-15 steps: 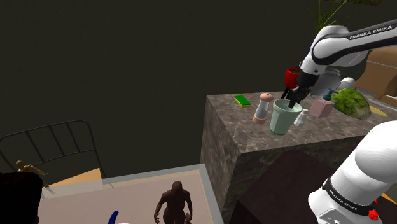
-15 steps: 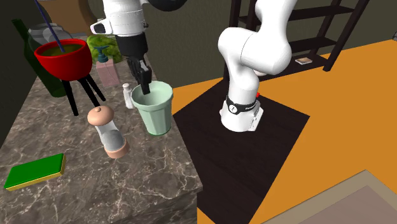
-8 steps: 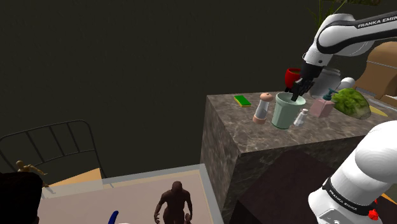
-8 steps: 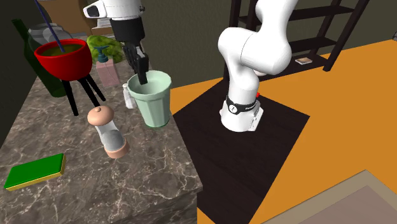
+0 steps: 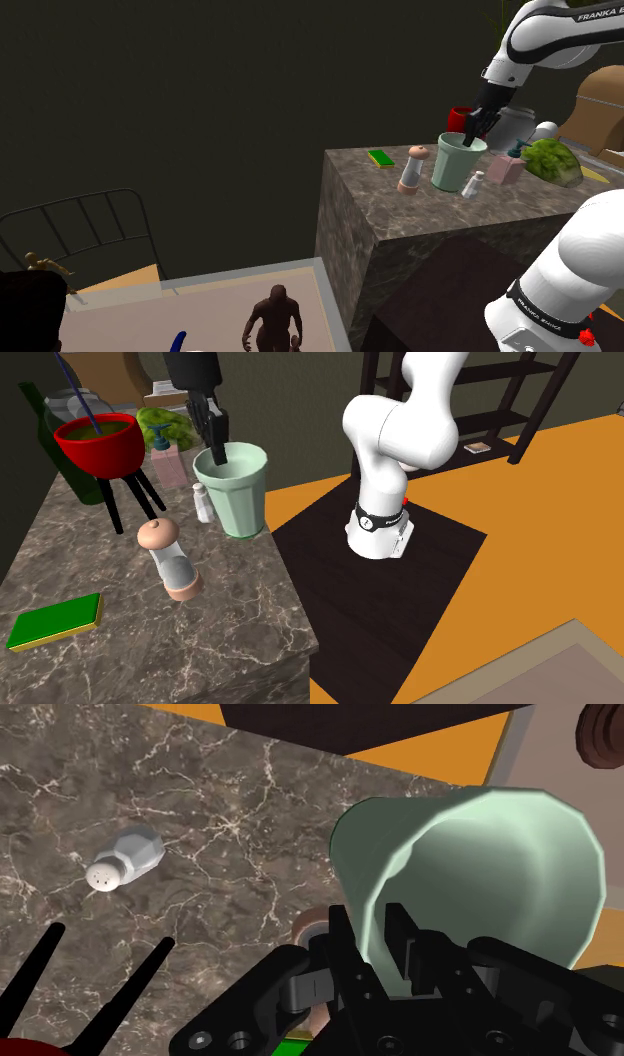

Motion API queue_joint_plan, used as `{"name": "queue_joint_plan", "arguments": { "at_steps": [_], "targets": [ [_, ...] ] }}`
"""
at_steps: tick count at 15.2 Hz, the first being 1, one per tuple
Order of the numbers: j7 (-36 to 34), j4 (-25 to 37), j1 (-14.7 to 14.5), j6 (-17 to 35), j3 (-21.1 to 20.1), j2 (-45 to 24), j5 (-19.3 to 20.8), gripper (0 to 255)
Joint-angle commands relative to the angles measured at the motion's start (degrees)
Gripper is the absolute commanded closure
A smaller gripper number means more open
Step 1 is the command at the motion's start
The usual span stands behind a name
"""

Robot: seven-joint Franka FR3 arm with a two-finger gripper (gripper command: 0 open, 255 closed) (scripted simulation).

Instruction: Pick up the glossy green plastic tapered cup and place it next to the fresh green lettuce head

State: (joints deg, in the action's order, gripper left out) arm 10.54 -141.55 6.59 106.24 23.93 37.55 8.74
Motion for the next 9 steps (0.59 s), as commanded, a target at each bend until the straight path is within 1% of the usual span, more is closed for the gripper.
{"name": "queue_joint_plan", "arguments": {
  "at_steps": [1,9],
  "targets": [
    [0.0,1.3,0.0,-1.6,-0.3,0.3,-0.1,255],
    [-0.4,7.4,-0.4,-7.7,-1.4,0.3,-0.9,255]
  ]
}}
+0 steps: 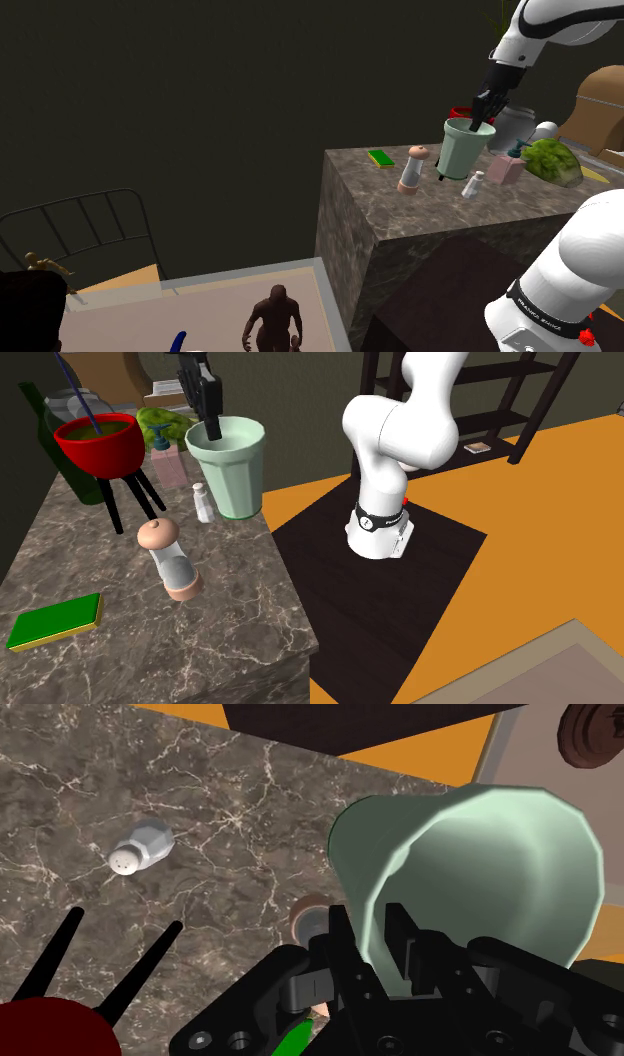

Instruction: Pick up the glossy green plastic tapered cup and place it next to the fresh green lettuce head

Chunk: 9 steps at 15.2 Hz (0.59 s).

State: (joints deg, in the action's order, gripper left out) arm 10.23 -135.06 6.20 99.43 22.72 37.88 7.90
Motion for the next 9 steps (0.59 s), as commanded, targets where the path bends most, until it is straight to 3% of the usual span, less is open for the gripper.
{"name": "queue_joint_plan", "arguments": {
  "at_steps": [1,9],
  "targets": [
    [-0.1,1.7,-0.1,-1.6,-0.3,0.0,-0.2,255],
    [-0.3,8.4,-0.6,-7.5,-1.1,-0.9,-1.0,255]
  ]
}}
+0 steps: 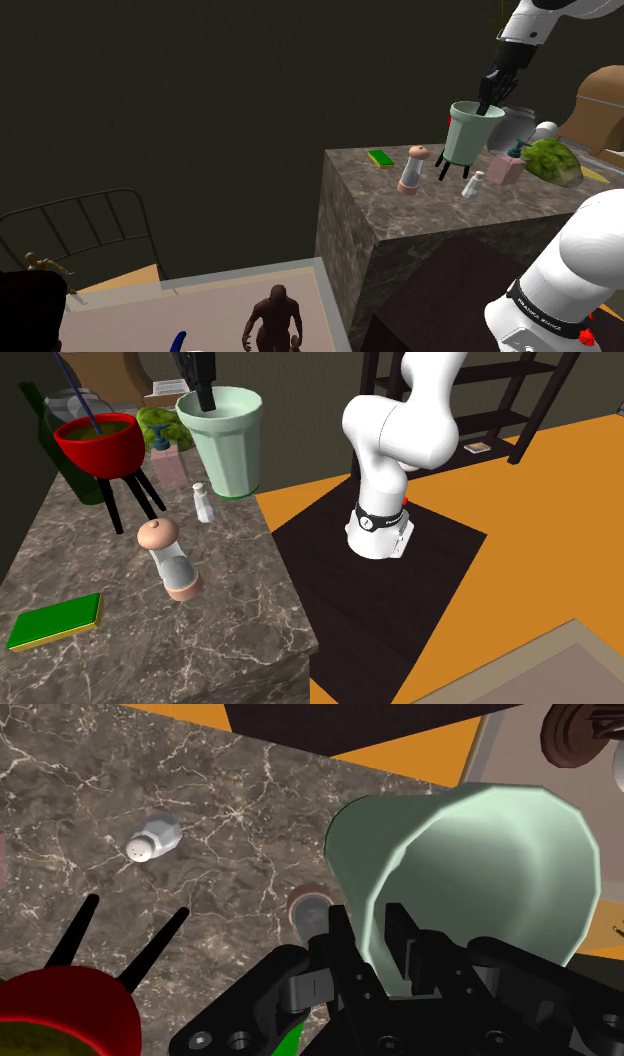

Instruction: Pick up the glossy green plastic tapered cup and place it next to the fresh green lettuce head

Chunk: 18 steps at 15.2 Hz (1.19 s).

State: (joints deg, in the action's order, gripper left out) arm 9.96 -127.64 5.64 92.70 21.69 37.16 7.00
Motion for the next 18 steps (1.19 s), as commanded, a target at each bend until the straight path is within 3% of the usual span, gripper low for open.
{"name": "queue_joint_plan", "arguments": {
  "at_steps": [1,11,18],
  "targets": [
    [0.0,1.9,-0.2,-1.5,-0.1,-0.4,-0.2,255],
    [13.0,7.9,2.3,-3.1,11.0,-3.7,4.5,255],
    [24.2,15.9,1.9,-3.5,21.6,-10.2,5.6,255]
  ]
}}
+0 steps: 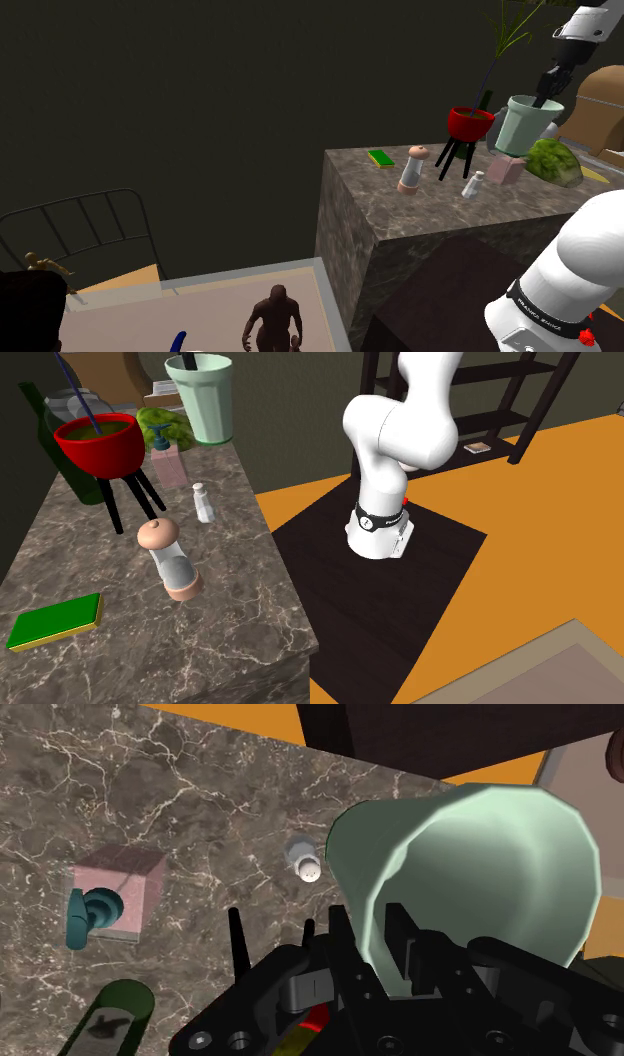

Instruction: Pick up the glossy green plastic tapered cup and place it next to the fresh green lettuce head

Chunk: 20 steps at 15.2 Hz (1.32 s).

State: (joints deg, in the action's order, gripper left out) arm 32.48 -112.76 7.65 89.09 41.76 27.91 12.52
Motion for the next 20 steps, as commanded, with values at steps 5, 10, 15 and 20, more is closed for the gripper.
{"name": "queue_joint_plan", "arguments": {
  "at_steps": [5,10,15,20],
  "targets": [
    [11.2,8.6,-2.0,0.0,11.4,-8.5,-2.2,255],
    [25.2,18.2,-5.5,-0.6,27.0,-22.8,-12.0,255],
    [44.3,31.8,12.8,-6.8,29.6,-47.4,-33.6,255],
    [46.6,31.9,17.4,-5.2,27.1,-50.3,-35.7,255]
  ]
}}
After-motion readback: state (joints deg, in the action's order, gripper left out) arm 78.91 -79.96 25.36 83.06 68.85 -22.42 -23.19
